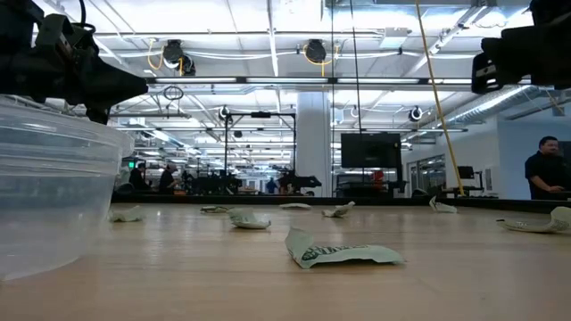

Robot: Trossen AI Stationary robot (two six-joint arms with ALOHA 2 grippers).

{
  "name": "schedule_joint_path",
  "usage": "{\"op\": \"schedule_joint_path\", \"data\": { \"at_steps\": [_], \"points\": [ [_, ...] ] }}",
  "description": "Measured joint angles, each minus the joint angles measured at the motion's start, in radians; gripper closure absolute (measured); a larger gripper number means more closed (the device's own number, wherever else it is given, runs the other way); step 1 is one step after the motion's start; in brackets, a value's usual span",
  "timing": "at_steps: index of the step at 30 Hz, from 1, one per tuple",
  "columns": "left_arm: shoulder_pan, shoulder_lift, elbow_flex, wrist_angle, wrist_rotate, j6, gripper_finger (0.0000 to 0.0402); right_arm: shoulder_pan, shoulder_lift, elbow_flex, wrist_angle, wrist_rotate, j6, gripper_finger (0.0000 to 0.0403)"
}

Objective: Pick and place Stevia / Truvia into bins
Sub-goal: Put the stevia packet into the right transparent container

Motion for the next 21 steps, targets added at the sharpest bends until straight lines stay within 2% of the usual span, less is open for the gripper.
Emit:
{"op": "schedule_joint_path", "data": {
  "at_steps": [2,6,8,11,18,19,21],
  "points": [
    [0.0,0.0,0.0,0.0,0.0,0.0,0.0339,0.0,0.0,0.0,0.0,0.102,-0.041,0.0314],
    [0.0,0.0,0.0,0.004,0.0,0.0,0.0339,0.0,0.013,0.0,-0.008,0.39,-0.05,0.0314],
    [0.0,0.0,-0.001,0.008,-0.001,0.0,0.0339,-0.001,0.03,0.011,-0.008,0.479,-0.052,0.0314],
    [0.0,0.0,-0.001,0.027,-0.032,0.001,0.0339,-0.001,0.078,0.051,-0.007,0.513,-0.05,0.0314],
    [0.0,0.0,-0.001,0.069,-0.336,0.004,0.0339,-0.033,0.258,0.238,0.001,0.585,-0.117,0.0314],
    [0.0,0.0,-0.001,0.086,-0.362,0.016,0.0339,-0.039,0.289,0.269,-0.023,0.599,-0.122,0.0314],
    [0.001,0.0,-0.001,0.128,-0.349,0.047,0.0339,-0.052,0.35,0.34,-0.067,0.626,-0.124,0.0314]
  ]
}}
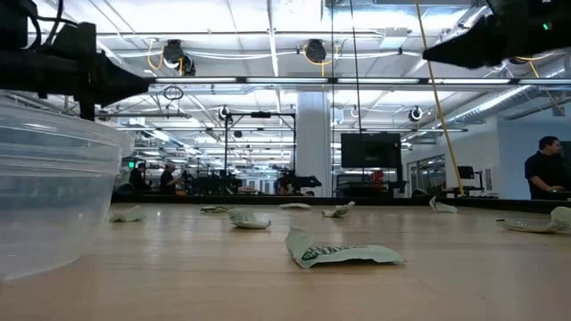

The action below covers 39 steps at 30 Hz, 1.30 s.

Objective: Pick and place Stevia / Truvia into bins
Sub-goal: Put the stevia packet into the right transparent container

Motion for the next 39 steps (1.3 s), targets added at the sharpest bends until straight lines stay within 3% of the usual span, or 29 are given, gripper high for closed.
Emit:
{"op": "schedule_joint_path", "data": {
  "at_steps": [4,8,12,15,18,20,29,31,36,39],
  "points": [
    [0.0,0.015,0.022,0.109,0.088,0.005,0.0339,-0.037,0.112,0.093,-0.198,0.053,0.026,0.0314],
    [0.001,0.096,0.143,-0.009,0.035,0.052,0.0339,-0.104,0.199,0.104,-0.262,0.018,0.082,0.0314],
    [0.002,0.265,0.324,-0.134,-0.045,0.046,0.0339,-0.182,0.266,0.106,-0.247,-0.035,0.084,0.0314],
    [0.002,0.405,0.443,-0.191,-0.048,0.053,0.0339,-0.238,0.294,0.106,-0.241,-0.036,0.121,0.0314],
    [0.0,0.517,0.504,-0.217,-0.043,0.039,0.0339,-0.289,0.316,0.09,-0.241,-0.12,0.181,0.0314],
    [-0.003,0.585,0.517,-0.217,-0.039,0.024,0.0339,-0.321,0.33,0.057,-0.219,-0.163,0.245,0.0314],
    [-0.003,0.791,0.517,-0.203,-0.036,-0.046,0.0339,-0.514,0.381,-0.072,-0.189,-0.173,0.416,0.0314],
    [-0.003,0.818,0.517,-0.172,-0.04,-0.046,0.0339,-0.575,0.393,-0.063,-0.194,-0.227,0.424,0.0314],
    [-0.003,0.853,0.517,-0.112,-0.04,-0.046,0.0339,-0.687,0.436,-0.044,-0.191,-0.485,0.54,0.0314],
    [-0.003,0.859,0.517,-0.104,-0.04,-0.045,0.0339,-0.697,0.485,-0.044,-0.203,-0.477,0.544,0.0314]
  ]
}}
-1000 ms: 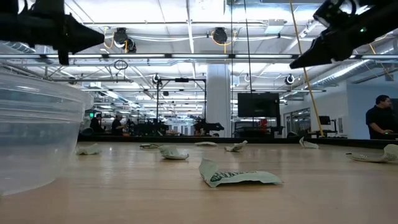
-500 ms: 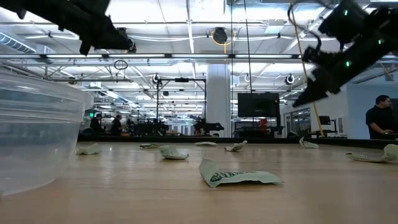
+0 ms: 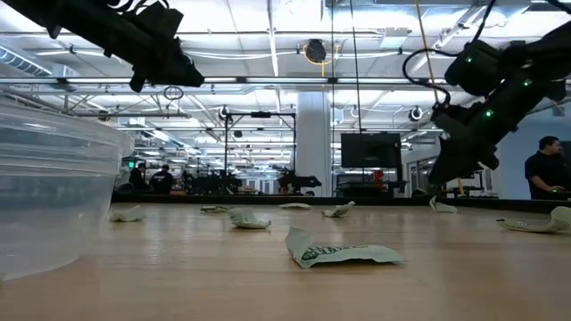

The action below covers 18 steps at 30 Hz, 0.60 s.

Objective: Pick and place Stevia / Truvia into bins
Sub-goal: Put the stevia packet into the right transparent container

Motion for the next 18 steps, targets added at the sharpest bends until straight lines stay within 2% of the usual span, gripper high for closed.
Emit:
{"op": "schedule_joint_path", "data": {
  "at_steps": [3,18],
  "points": [
    [0.0,0.0,0.0,-0.001,0.0,0.004,0.0339,0.0,0.051,0.0,0.011,0.054,-0.022,0.0314],
    [0.0,0.0,0.0,-0.016,0.0,0.007,0.0339,0.011,0.231,0.0,0.09,0.053,-0.01,0.0314]
  ]
}}
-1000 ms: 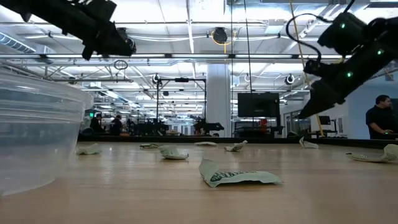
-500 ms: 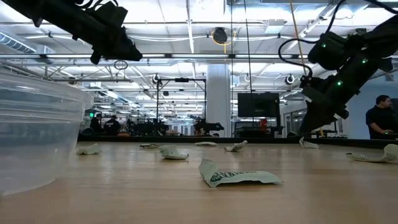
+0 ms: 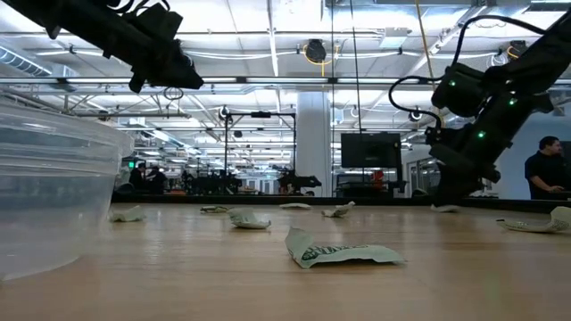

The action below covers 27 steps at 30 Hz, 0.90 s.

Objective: Pick and place Stevia / Truvia into bins
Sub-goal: Put the stevia packet into the right transparent container

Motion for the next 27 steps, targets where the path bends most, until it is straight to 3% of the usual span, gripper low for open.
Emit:
{"op": "schedule_joint_path", "data": {
  "at_steps": [7,15,22,27],
  "points": [
    [0.0,0.0,0.0,0.0,0.0,0.0,0.0339,0.0,0.047,-0.008,0.043,0.001,-0.017,0.0325],
    [0.0,0.0,0.0,-0.001,-0.001,0.0,0.0339,0.0,0.058,-0.138,0.316,0.009,-0.07,0.0396],
    [0.0,0.0,0.0,-0.022,-0.001,-0.008,0.0339,0.042,-0.062,-0.134,0.365,-0.085,-0.067,0.0401],
    [0.0,0.0,0.0,-0.036,-0.001,-0.011,0.0339,0.18,-0.2,-0.066,0.367,-0.189,-0.055,0.0402]
  ]
}}
